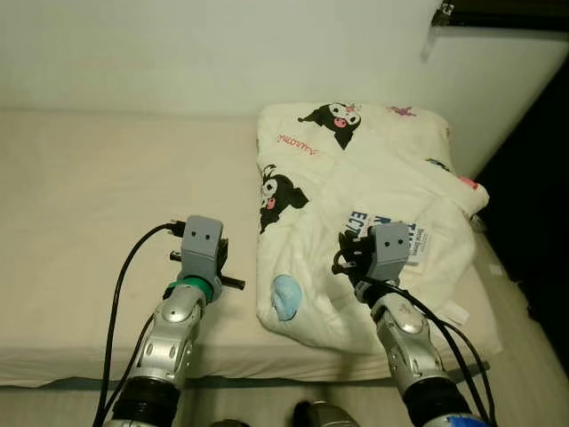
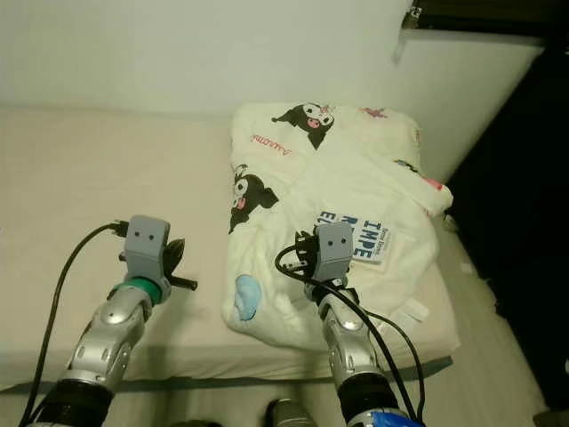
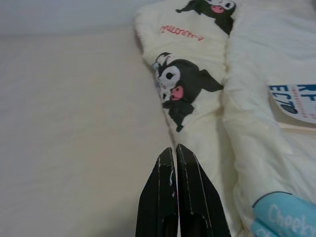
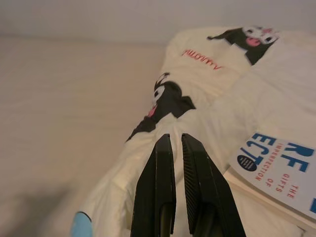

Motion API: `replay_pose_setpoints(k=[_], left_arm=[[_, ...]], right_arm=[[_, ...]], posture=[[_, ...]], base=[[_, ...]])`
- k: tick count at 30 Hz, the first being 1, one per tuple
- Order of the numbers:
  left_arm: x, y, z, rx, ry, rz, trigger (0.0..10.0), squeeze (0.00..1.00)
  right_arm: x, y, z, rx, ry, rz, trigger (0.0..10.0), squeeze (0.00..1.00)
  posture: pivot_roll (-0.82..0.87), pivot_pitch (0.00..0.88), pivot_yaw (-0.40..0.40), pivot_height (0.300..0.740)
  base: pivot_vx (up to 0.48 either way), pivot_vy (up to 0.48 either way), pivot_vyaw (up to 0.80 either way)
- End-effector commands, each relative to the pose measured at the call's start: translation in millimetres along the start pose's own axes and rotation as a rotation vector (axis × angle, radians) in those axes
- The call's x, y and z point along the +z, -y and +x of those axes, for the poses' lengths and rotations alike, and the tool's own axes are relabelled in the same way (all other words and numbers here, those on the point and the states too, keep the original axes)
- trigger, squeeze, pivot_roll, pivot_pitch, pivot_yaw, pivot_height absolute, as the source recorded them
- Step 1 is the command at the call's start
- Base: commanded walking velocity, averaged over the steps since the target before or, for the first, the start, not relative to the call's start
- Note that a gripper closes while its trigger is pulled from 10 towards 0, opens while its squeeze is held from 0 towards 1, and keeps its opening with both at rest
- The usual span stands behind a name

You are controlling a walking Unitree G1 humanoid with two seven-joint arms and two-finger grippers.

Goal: Clean up the room

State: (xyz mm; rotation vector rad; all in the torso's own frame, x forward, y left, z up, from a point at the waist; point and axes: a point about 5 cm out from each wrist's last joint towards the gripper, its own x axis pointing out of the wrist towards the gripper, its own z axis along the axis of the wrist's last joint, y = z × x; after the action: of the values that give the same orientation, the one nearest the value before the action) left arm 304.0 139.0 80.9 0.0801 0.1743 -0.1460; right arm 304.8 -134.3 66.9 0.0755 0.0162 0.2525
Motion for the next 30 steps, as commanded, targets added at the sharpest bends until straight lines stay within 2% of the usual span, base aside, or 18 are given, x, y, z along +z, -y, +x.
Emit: replay_pose_setpoints(k=[1, 18, 30], left_arm=[[-4.6, 1.3, -2.4, 0.000, -0.012, 0.006, 10.0, 0.00], [-4.6, 1.8, -1.5, 0.002, -0.017, 0.000, 10.0, 0.00], [-5.3, 1.9, -0.6, 0.002, -0.024, -0.019, 10.0, 0.00]], right_arm=[[-4.5, 3.5, -3.9, -0.018, -0.015, 0.012, 10.0, 0.00], [-3.6, 4.3, -3.7, -0.017, -0.013, 0.009, 10.0, 0.00], [-3.9, 3.9, -4.4, -0.018, -0.012, 0.010, 10.0, 0.00]], posture=[[-0.03, 0.028, -0.005, 0.740], [-0.03, 0.026, -0.006, 0.740], [-0.03, 0.024, -0.002, 0.740]], base=[[0.000, -0.480, 0.00], [0.000, -0.305, 0.00], [0.000, -0.087, 0.00]])
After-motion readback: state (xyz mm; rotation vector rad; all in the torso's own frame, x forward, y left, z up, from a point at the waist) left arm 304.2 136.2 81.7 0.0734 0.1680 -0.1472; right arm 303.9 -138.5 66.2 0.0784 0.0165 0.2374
